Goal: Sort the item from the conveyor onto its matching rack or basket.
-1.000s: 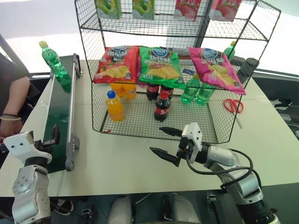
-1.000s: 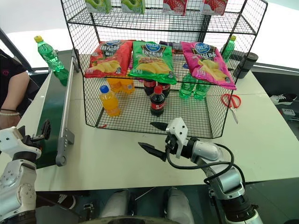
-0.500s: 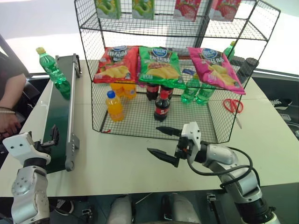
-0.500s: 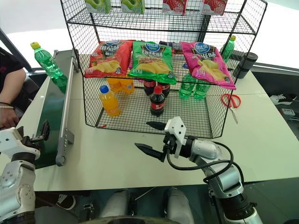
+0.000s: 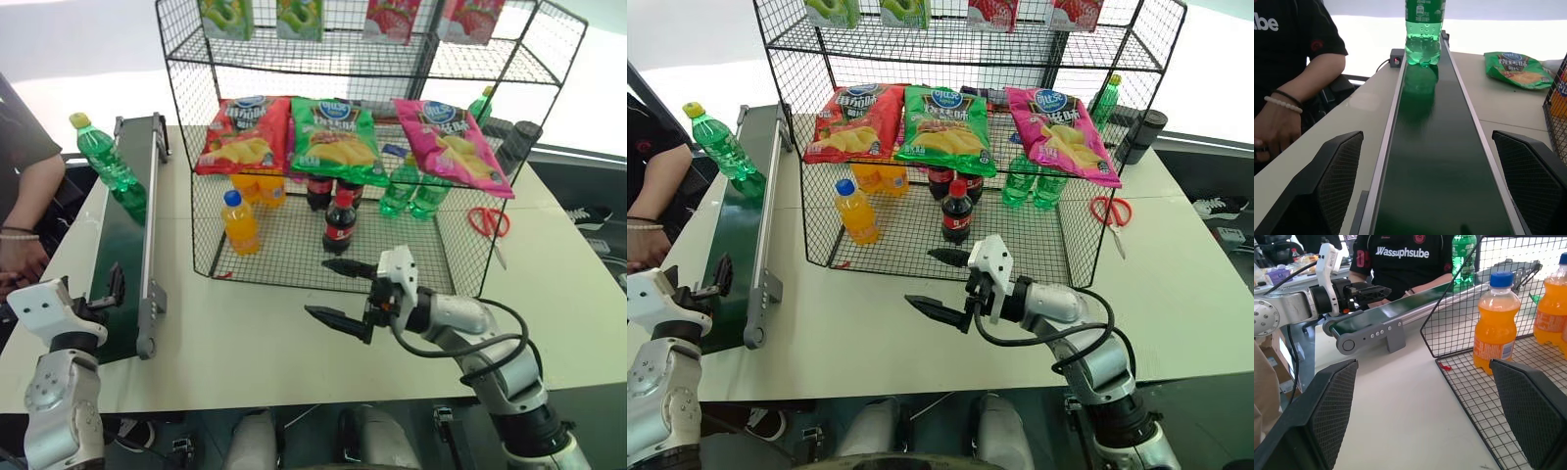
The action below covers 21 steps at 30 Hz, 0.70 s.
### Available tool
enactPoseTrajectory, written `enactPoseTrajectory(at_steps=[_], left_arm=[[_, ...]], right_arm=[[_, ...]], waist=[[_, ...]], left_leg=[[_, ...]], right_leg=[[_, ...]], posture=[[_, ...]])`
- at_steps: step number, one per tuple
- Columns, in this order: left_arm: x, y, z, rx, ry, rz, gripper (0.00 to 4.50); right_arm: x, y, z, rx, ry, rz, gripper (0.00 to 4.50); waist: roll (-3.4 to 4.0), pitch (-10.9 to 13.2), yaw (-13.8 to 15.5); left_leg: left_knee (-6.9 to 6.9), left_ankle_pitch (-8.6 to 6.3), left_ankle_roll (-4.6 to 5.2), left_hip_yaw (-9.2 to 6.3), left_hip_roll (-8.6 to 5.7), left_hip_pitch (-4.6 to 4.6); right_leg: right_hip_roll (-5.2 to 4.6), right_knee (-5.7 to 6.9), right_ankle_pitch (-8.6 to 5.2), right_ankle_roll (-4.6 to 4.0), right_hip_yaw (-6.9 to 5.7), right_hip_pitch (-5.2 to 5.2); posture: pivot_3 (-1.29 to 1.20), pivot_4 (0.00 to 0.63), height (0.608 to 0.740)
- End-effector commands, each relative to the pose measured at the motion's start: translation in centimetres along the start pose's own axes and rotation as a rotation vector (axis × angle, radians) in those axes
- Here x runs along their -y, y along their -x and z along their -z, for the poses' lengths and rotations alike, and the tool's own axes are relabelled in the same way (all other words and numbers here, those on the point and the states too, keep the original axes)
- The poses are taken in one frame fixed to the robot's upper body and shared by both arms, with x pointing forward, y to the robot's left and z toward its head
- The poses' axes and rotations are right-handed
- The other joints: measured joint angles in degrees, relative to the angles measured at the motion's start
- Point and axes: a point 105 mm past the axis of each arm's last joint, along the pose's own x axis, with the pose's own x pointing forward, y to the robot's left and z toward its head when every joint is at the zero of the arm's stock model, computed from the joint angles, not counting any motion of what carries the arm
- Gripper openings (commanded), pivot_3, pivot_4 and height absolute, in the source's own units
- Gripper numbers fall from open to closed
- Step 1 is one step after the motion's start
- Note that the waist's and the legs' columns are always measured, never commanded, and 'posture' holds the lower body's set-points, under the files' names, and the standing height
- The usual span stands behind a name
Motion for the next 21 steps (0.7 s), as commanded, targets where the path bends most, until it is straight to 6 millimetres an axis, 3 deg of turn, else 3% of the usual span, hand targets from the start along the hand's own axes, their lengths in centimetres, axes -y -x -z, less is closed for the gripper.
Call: enactPoseTrajectory(at_steps=[1, 21], left_arm=[[0.1, 0.1, -0.9, 0.037, -0.017, 0.018, 4.50], [0.9, 1.2, 0.6, 0.003, -0.012, 0.040, 4.50]], right_arm=[[-0.7, -0.2, -1.2, 0.041, 0.032, -0.024, 4.47], [-1.2, -0.1, -0.9, 0.041, 0.011, -0.029, 4.47]], waist=[[0.00, 0.0, 0.0], [0.01, 0.0, 0.0]], left_leg=[[0.00, 0.00, 0.00, 0.00, 0.00, -0.01], [-0.01, 0.00, 0.00, -0.01, -0.01, -0.03]], right_leg=[[-0.01, 0.00, 0.00, 0.00, 0.00, 0.00], [-0.09, -0.05, 0.00, 0.00, -0.03, -0.02]], posture=[[0.00, 0.150, 0.736], [0.00, 0.150, 0.736]])
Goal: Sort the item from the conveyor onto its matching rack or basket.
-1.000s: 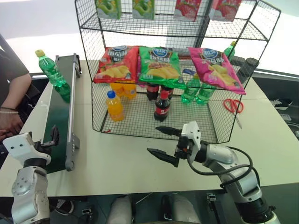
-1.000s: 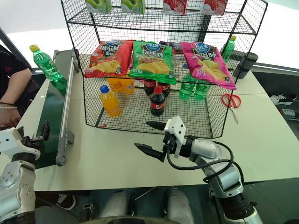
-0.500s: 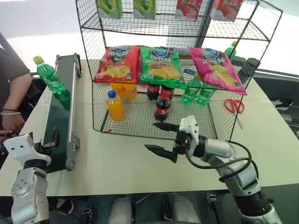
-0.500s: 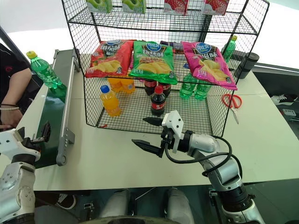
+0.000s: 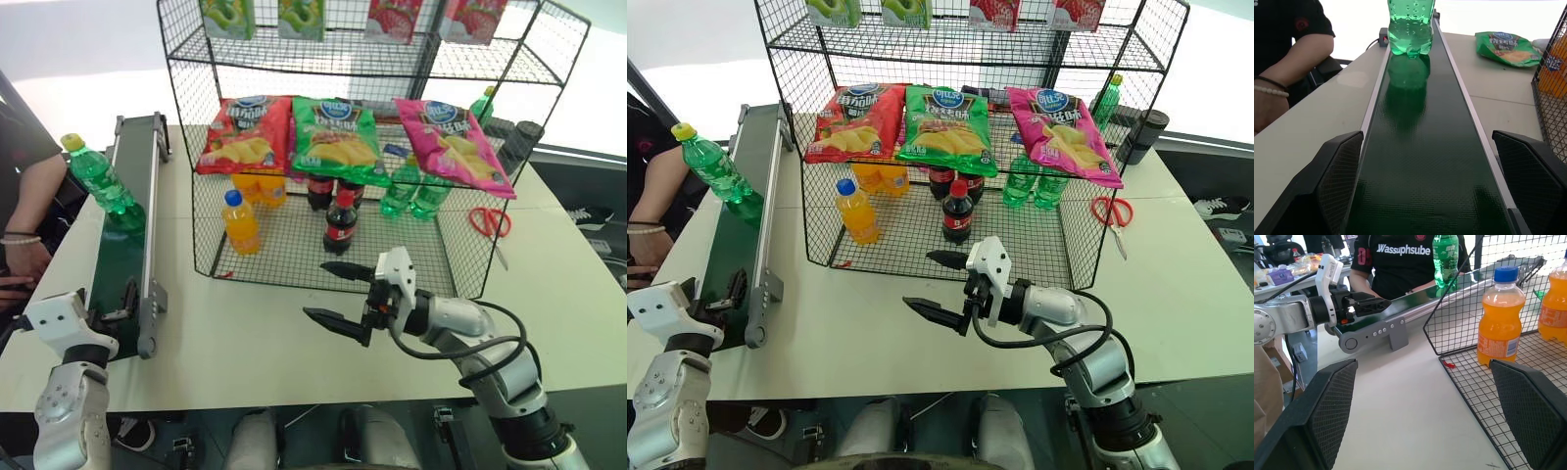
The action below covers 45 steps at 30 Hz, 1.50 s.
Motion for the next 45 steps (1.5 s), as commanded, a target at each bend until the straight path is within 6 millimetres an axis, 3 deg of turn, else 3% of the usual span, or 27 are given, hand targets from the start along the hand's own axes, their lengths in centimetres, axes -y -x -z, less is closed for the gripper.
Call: enactPoseTrajectory(at_steps=[1, 19, 45], left_arm=[[0.1, 0.1, -1.2, 0.050, -0.019, 0.006, 4.50], [-0.7, 0.0, -1.7, 0.086, -0.004, -0.044, 4.50], [-1.4, -0.2, -1.8, 0.102, -0.017, -0.093, 4.50]], right_arm=[[-0.7, -0.2, -1.3, 0.042, 0.030, -0.032, 4.47], [-0.8, 0.1, -0.3, 0.034, 0.017, -0.038, 4.47], [-1.0, 0.1, -0.3, 0.032, 0.015, -0.045, 4.47]], waist=[[-0.01, 0.0, 0.0], [0.00, 0.0, 0.0], [0.01, 0.0, 0.0]], left_leg=[[0.00, 0.00, 0.00, 0.00, 0.00, 0.00], [-0.02, 0.00, 0.00, 0.00, 0.00, -0.01], [-0.03, 0.00, 0.00, -0.02, 0.01, -0.02]], right_leg=[[0.00, -0.01, 0.00, 0.00, 0.00, 0.00], [-0.01, -0.03, 0.00, 0.00, -0.01, 0.00], [-0.02, -0.07, 0.00, 0.00, -0.02, -0.01]], posture=[[0.00, 0.150, 0.736], [0.00, 0.150, 0.736], [0.00, 0.150, 0.736]])
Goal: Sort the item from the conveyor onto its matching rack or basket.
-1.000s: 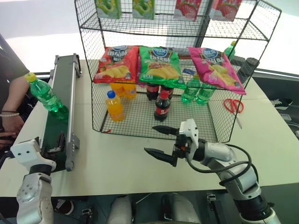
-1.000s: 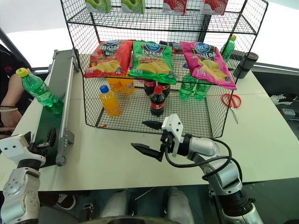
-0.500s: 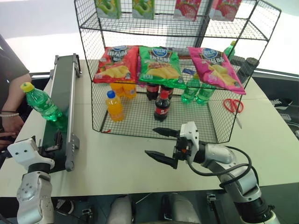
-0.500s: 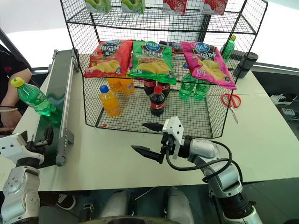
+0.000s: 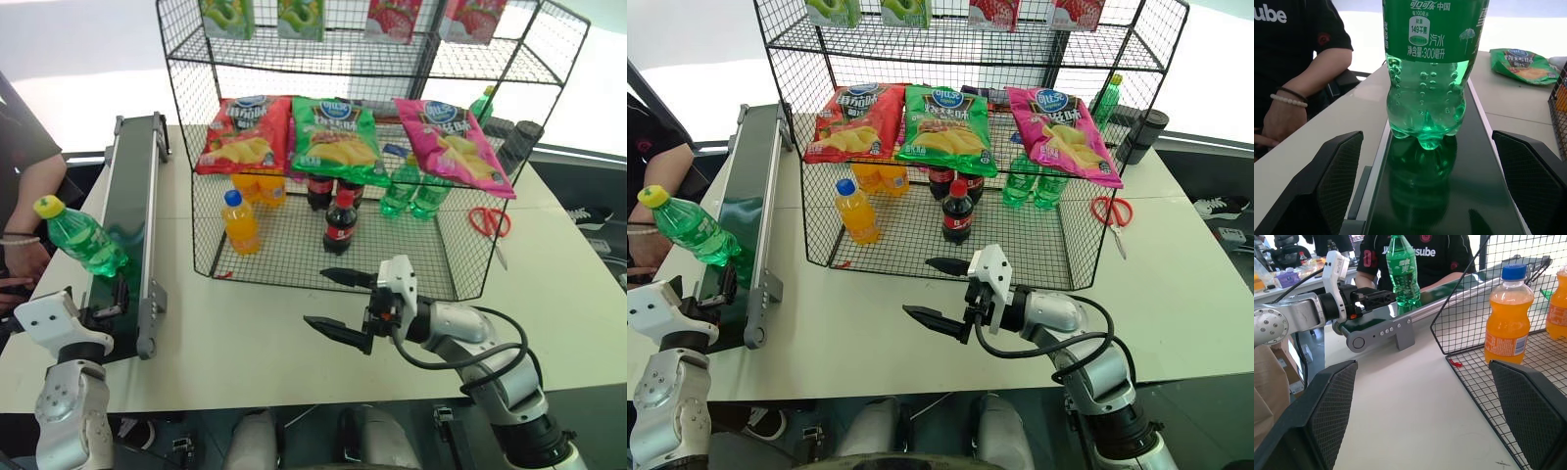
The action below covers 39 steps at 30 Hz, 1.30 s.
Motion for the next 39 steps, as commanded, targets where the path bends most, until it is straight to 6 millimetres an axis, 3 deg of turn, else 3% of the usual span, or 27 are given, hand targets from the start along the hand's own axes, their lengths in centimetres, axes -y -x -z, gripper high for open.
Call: enactPoseTrajectory(at_steps=[1, 14, 17, 19, 23, 27, 30, 36, 39], left_arm=[[-0.6, -0.1, -1.3, 0.055, -0.023, -0.021, 4.50], [-0.8, -0.1, -1.5, 0.070, -0.027, -0.025, 4.50], [-0.8, 0.1, -1.5, 0.070, -0.033, -0.024, 3.66], [-0.8, 0.1, -1.6, 0.071, -0.040, -0.024, 2.82], [-0.3, -0.1, -3.6, 0.131, -0.053, 0.024, 2.74], [3.1, -0.3, -6.9, 0.189, -0.056, 0.254, 2.74], [7.5, 0.6, -8.4, 0.167, -0.073, 0.531, 2.74], [14.3, 3.3, -7.2, 0.020, -0.137, 0.974, 2.74], [16.8, 4.2, -6.3, -0.023, -0.147, 1.112, 2.74]], right_arm=[[-0.4, -0.2, -0.8, 0.027, 0.025, -0.024, 4.47], [-0.5, -0.1, -0.6, 0.028, 0.016, -0.031, 4.47], [-0.6, -0.2, -0.6, 0.029, 0.015, -0.032, 4.50], [-0.6, -0.2, -0.6, 0.029, 0.014, -0.032, 4.50], [-0.5, -0.2, -0.7, 0.028, 0.013, -0.029, 4.50], [0.0, 0.1, -0.8, 0.023, 0.031, -0.015, 4.50], [0.2, 0.1, -1.0, 0.021, 0.038, -0.010, 4.50], [1.2, 0.1, -2.2, 0.035, 0.069, 0.019, 4.50], [1.2, 0.3, -3.2, 0.052, 0.074, 0.022, 4.50]], waist=[[0.00, 0.0, 0.0], [0.01, 0.0, 0.0], [0.01, 0.0, 0.0], [0.03, 0.0, 0.0], [0.00, 0.0, 0.0], [-0.27, 0.2, 0.1], [-0.25, 0.3, 0.1], [0.09, 0.4, -0.1], [0.12, 0.5, -0.1]], left_leg=[[0.00, 0.00, 0.00, 0.00, 0.00, 0.00], [-0.01, 0.00, 0.00, -0.01, 0.00, -0.01], [-0.01, 0.00, 0.00, -0.01, 0.00, -0.01], [-0.02, 0.00, 0.00, -0.01, 0.00, -0.01], [-0.02, 0.00, 0.00, -0.02, 0.00, -0.02], [-0.02, 0.00, 0.00, -0.07, 0.01, -0.12], [-0.02, -0.01, -0.01, -0.14, -0.03, -0.15], [-0.02, -0.01, -0.01, -0.02, -0.10, -0.10], [-0.08, 0.00, -0.01, -0.03, -0.02, -0.07]], right_leg=[[0.00, 0.00, 0.00, 0.00, 0.00, 0.00], [-0.01, -0.02, 0.00, 0.00, -0.01, -0.01], [-0.01, -0.02, 0.00, 0.00, -0.01, -0.01], [-0.02, -0.03, 0.00, 0.00, -0.01, -0.01], [-0.02, -0.03, 0.00, -0.01, -0.02, -0.02], [-0.01, -0.03, -0.01, -0.01, -0.05, -0.12], [-0.07, -0.12, -0.01, -0.02, -0.12, -0.30], [-0.08, -0.13, 0.00, -0.01, -0.04, -0.03], [0.09, -0.10, -0.01, -0.02, -0.04, -0.06]], posture=[[0.00, 0.150, 0.736], [0.00, 0.150, 0.736], [0.00, 0.150, 0.736], [0.00, 0.150, 0.736], [0.00, 0.150, 0.736], [0.00, 0.150, 0.736], [0.00, 0.150, 0.736], [0.00, 0.150, 0.736], [0.00, 0.150, 0.736]])
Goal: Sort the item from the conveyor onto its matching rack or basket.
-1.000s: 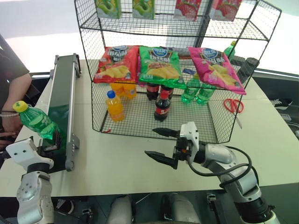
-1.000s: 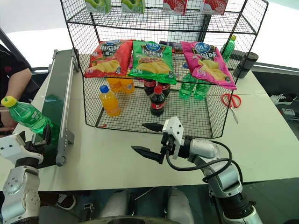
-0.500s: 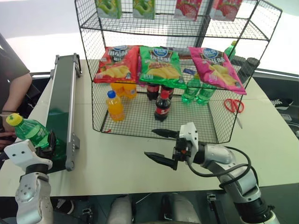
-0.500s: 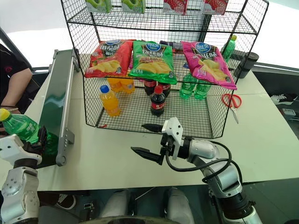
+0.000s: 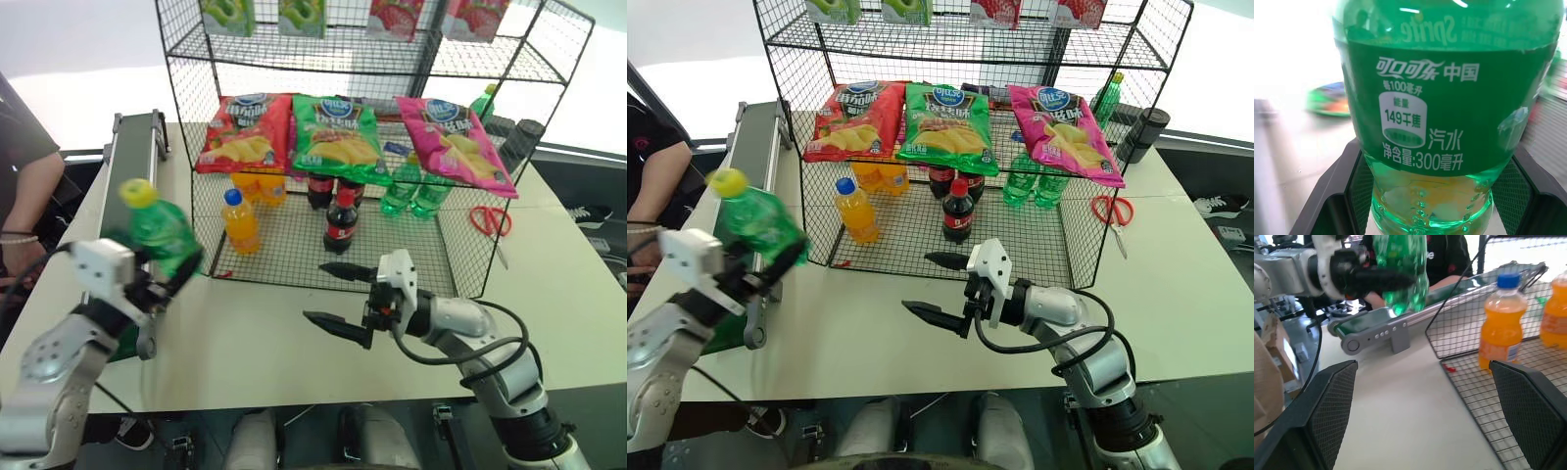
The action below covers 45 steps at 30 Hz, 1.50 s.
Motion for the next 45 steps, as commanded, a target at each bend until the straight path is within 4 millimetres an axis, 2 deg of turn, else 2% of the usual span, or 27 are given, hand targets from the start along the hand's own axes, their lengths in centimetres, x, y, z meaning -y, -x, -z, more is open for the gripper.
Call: enactPoseTrajectory(at_steps=[1, 5, 10, 19, 23, 28, 32, 34, 36, 40, 45], left_arm=[[2.3, -1.8, -1.5, 0.047, -0.026, 0.149, 2.74], [5.0, -4.7, -1.0, 0.051, -0.064, 0.338, 2.74], [7.5, -6.9, -1.4, 0.089, -0.108, 0.514, 2.74], [9.1, -8.5, -1.9, 0.135, -0.140, 0.621, 2.74], [9.3, -8.7, -2.1, 0.145, -0.142, 0.627, 2.74], [9.3, -8.6, -2.1, 0.143, -0.148, 0.622, 2.74], [9.4, -8.4, -2.0, 0.136, -0.119, 0.633, 2.74], [9.4, -8.2, -1.7, 0.118, -0.115, 0.637, 3.76], [8.9, -8.1, -1.0, 0.095, -0.144, 0.600, 4.41], [7.7, -7.0, 1.1, 0.013, -0.108, 0.525, 4.41], [6.0, -4.7, 3.4, -0.046, -0.098, 0.393, 4.41]], right_arm=[[-0.1, 0.2, -2.0, 0.047, 0.028, -0.004, 4.50], [-0.4, -0.6, -3.3, 0.077, 0.020, -0.004, 4.50], [-0.4, -1.4, -3.9, 0.097, -0.008, 0.014, 4.50], [-0.6, -1.7, -3.7, 0.096, -0.026, 0.011, 4.50], [-0.4, -1.6, -3.5, 0.096, -0.037, 0.023, 4.50], [-0.3, -1.3, -3.1, 0.088, -0.059, 0.025, 3.03], [-0.2, -1.2, -3.3, 0.102, -0.051, 0.032, 3.03], [0.0, -1.3, -3.5, 0.112, -0.049, 0.044, 3.03], [0.8, -1.1, -3.7, 0.121, -0.031, 0.090, 3.03], [3.9, 0.4, -3.5, 0.111, 0.031, 0.266, 3.03], [7.4, 3.9, -2.4, 0.078, 0.063, 0.476, 3.03]], waist=[[0.05, 0.0, 0.1], [0.08, 0.0, 0.2], [0.08, 0.0, 0.0], [0.09, 0.0, 0.1], [0.09, 0.0, 0.1], [0.09, 0.0, 0.1], [0.09, 0.0, 0.1], [0.09, 0.0, 0.1], [0.09, 0.0, 0.0], [0.10, 0.0, 0.0], [0.14, 0.0, 0.2]], left_leg=[[-0.02, 0.00, 0.00, -0.01, 0.02, 0.01], [-0.03, 0.01, 0.00, -0.08, 0.02, -0.01], [-0.02, 0.01, 0.00, -0.01, -0.04, 0.00], [-0.01, 0.01, 0.01, -0.02, -0.03, 0.01], [-0.01, 0.01, 0.01, -0.02, -0.02, 0.01], [0.00, 0.01, 0.01, -0.03, -0.01, 0.01], [0.00, 0.01, 0.01, -0.04, -0.02, 0.01], [0.00, 0.01, 0.01, -0.04, -0.01, 0.02], [0.00, 0.02, 0.01, -0.04, -0.02, 0.02], [0.00, 0.02, 0.01, -0.03, -0.01, 0.04], [0.00, 0.02, 0.01, -0.02, 0.03, 0.03]], right_leg=[[0.11, 0.00, 0.00, 0.00, 0.00, -0.01], [0.23, 0.03, 0.00, -0.01, 0.01, 0.01], [0.27, 0.01, 0.01, 0.01, 0.04, 0.01], [0.30, 0.02, 0.01, 0.01, 0.04, 0.02], [0.30, 0.03, 0.01, 0.01, 0.04, 0.03], [0.30, 0.03, 0.01, 0.01, 0.04, 0.03], [0.30, 0.03, 0.01, 0.01, 0.04, 0.04], [0.30, 0.04, 0.01, 0.02, 0.04, 0.04], [0.31, 0.04, 0.01, 0.01, 0.04, 0.04], [0.30, 0.05, 0.01, 0.02, 0.05, 0.05], [0.26, 0.04, 0.01, 0.02, 0.05, 0.04]], posture=[[0.00, 0.150, 0.736], [0.00, 0.150, 0.736], [0.00, 0.150, 0.736], [0.00, 0.150, 0.736], [0.00, 0.150, 0.736], [0.00, 0.150, 0.736], [0.00, 0.150, 0.736], [0.00, 0.150, 0.736], [0.00, 0.150, 0.736], [0.00, 0.150, 0.736], [0.00, 0.150, 0.736]])
